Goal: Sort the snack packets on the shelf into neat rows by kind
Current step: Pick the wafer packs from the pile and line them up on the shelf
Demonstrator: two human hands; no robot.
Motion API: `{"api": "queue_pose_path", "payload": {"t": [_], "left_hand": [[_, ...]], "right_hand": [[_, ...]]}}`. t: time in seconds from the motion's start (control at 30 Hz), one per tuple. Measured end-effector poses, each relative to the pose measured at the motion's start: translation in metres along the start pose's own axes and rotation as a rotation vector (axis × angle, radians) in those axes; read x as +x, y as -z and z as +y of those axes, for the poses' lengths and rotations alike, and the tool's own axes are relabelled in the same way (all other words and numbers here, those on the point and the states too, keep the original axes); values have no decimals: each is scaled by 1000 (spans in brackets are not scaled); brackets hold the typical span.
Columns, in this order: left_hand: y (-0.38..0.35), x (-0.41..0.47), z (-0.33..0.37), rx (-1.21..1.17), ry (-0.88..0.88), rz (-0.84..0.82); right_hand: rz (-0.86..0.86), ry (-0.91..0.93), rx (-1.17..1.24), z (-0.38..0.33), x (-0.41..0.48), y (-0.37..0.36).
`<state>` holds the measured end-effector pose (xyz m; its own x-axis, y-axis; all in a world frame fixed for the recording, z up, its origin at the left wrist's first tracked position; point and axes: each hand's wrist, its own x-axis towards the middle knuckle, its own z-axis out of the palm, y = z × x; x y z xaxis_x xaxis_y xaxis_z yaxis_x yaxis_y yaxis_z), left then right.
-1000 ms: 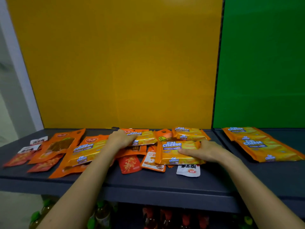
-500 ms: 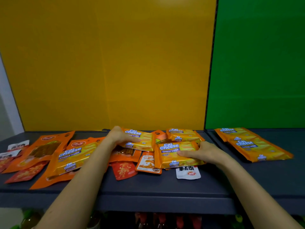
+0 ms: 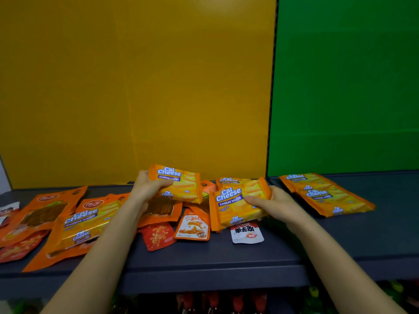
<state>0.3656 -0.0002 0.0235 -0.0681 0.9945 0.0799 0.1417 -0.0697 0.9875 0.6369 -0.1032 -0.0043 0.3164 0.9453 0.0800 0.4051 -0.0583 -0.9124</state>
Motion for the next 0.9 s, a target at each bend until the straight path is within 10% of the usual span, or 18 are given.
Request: {"api": "queue_pose_path", "payload": {"t": [0.9], "left_hand": [[-280,-243,32,-80,1,-211]], "right_hand": [[460,14,176,124,-49,341]]}}
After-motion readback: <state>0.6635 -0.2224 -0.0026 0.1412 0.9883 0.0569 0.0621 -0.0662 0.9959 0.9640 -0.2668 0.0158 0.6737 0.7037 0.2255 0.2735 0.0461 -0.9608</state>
